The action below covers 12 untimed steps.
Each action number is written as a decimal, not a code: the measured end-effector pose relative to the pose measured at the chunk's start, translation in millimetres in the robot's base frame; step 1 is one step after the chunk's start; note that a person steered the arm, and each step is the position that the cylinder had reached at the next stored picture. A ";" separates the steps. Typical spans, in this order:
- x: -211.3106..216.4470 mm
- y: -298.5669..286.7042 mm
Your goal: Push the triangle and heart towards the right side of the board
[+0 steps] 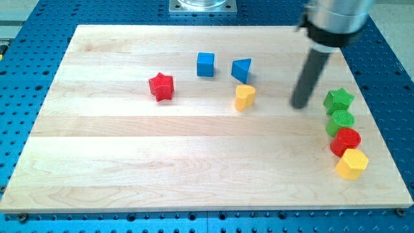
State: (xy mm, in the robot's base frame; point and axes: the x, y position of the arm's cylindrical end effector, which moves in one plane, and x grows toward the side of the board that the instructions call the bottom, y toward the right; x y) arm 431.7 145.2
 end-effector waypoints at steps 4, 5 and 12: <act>-17.6 -25.9; 19.0 -69.4; -38.8 -11.6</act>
State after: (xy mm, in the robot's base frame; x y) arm 392.8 133.6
